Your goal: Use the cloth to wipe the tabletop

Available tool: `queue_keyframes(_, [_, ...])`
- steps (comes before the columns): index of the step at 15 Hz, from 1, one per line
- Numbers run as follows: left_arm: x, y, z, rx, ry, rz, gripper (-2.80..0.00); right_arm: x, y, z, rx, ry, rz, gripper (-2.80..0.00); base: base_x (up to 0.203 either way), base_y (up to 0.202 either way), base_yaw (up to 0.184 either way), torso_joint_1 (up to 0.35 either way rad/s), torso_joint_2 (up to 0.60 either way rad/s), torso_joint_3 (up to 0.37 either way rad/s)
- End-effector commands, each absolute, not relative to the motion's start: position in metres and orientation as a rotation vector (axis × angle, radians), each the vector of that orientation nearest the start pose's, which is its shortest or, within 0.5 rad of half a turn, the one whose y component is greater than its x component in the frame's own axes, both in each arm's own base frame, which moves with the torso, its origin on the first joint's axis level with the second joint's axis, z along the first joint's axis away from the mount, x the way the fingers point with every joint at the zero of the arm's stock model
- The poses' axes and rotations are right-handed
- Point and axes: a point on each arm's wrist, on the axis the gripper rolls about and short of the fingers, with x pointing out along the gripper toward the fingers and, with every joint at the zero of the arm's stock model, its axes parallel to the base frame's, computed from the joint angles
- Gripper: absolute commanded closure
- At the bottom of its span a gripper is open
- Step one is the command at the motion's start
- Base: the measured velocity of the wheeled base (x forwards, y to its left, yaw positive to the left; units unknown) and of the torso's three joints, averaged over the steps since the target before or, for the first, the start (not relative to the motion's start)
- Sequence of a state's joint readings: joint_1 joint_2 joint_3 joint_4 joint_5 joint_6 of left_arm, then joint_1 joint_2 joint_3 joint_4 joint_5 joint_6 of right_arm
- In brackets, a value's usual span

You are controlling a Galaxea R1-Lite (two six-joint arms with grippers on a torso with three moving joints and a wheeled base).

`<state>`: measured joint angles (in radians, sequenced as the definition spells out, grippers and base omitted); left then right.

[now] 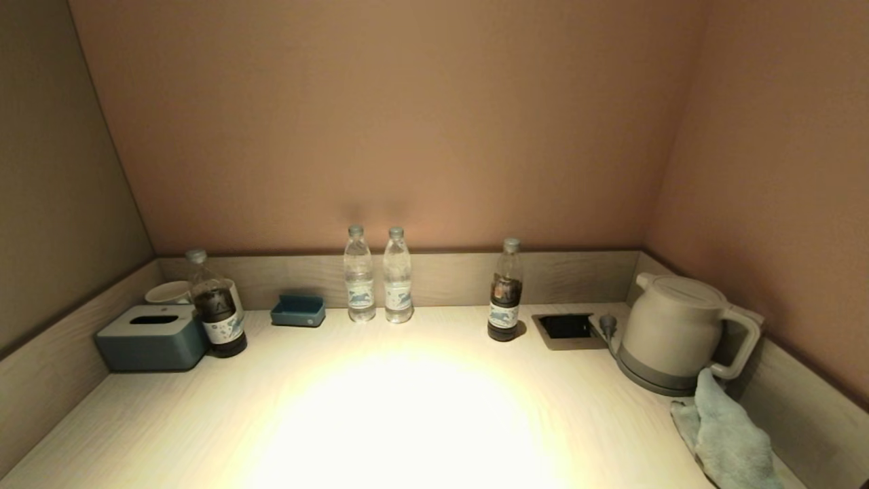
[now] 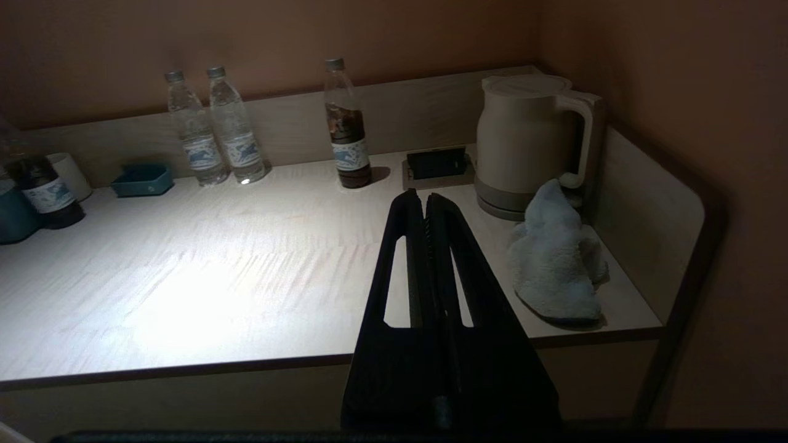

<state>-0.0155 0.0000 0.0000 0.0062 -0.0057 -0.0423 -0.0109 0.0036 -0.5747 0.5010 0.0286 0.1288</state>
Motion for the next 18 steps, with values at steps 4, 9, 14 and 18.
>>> queue_keyframes(4, [-0.023, 0.0, 0.075, -0.043, 0.005, -0.021, 0.0, -0.064, -0.001, 0.164, 0.031, -0.344, -0.071, 0.0, 0.0, 0.0, 0.0, 0.0, 0.0, 0.0])
queue_keyframes(9, [-0.023, 0.0, 0.075, -0.043, 0.007, -0.021, 0.0, -0.048, -0.001, 0.143, 0.009, -0.314, -0.069, 0.0, 0.0, 0.0, 0.0, 0.0, 0.0, 0.0])
queue_keyframes(14, [-0.023, 0.0, 0.075, -0.043, 0.007, -0.021, 0.0, -0.042, -0.001, 0.134, 0.007, -0.299, -0.065, 0.0, 0.0, 0.0, 0.0, 0.0, 0.0, 0.0])
queue_keyframes(18, [-0.023, 0.0, 0.075, -0.043, 0.007, -0.021, 0.0, -0.029, -0.001, 0.111, -0.013, -0.309, -0.069, 0.0, 0.0, 0.0, 0.0, 0.0, 0.0, 0.0])
